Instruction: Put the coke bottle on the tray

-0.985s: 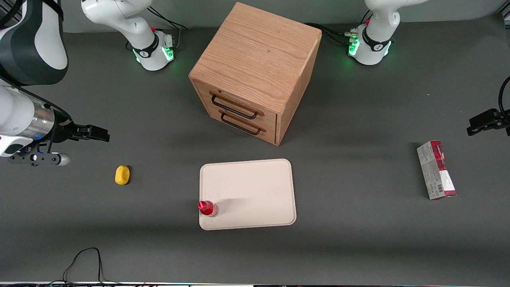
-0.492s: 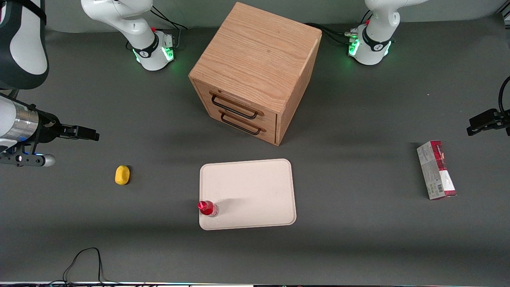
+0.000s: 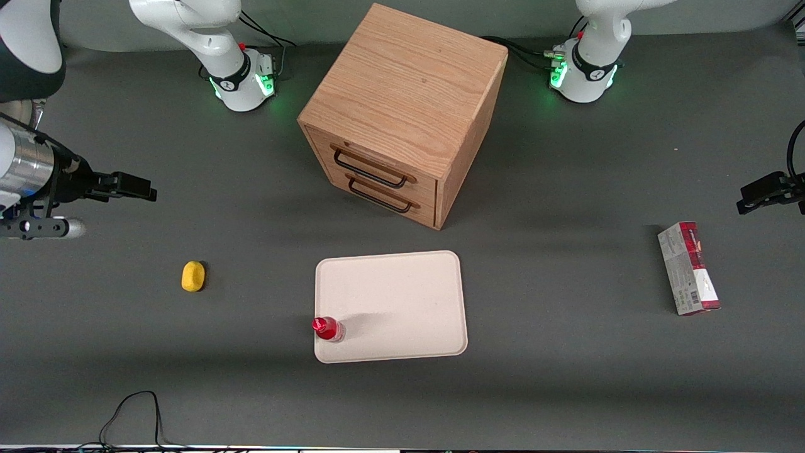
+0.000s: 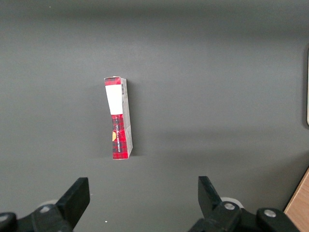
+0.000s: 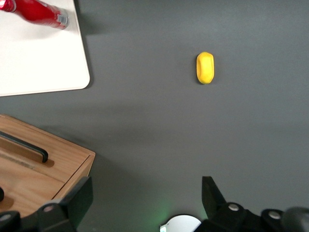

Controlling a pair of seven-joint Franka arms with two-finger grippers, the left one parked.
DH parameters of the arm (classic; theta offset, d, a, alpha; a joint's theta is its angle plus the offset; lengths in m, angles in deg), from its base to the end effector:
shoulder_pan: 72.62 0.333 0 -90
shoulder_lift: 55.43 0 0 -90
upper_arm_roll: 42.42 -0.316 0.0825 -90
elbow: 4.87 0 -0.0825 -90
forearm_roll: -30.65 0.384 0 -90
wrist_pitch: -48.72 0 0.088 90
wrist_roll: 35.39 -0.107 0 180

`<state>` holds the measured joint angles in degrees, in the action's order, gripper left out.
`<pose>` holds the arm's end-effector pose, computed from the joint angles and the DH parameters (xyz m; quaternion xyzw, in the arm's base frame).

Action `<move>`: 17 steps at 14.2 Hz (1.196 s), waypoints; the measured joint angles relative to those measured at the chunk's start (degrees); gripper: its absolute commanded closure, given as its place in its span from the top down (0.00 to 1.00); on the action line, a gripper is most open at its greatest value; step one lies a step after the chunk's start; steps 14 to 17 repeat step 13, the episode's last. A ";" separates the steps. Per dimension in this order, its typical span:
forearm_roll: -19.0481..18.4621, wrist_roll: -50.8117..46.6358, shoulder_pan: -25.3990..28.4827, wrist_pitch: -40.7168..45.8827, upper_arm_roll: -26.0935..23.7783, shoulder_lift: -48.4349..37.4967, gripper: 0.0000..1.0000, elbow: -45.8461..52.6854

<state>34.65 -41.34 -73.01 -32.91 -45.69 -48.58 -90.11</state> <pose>0.5724 0.0351 0.5846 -0.9948 0.0246 0.0937 0.0311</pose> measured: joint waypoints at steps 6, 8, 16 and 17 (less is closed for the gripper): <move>-0.09 0.00 -0.02 -0.45 0.04 -6.23 1.00 -6.56; -0.10 0.03 0.08 -1.53 0.65 -7.37 1.00 -8.34; -0.10 0.05 4.05 -1.69 5.57 -8.56 1.00 -9.27; -0.10 0.05 4.05 -1.69 5.57 -8.56 1.00 -9.27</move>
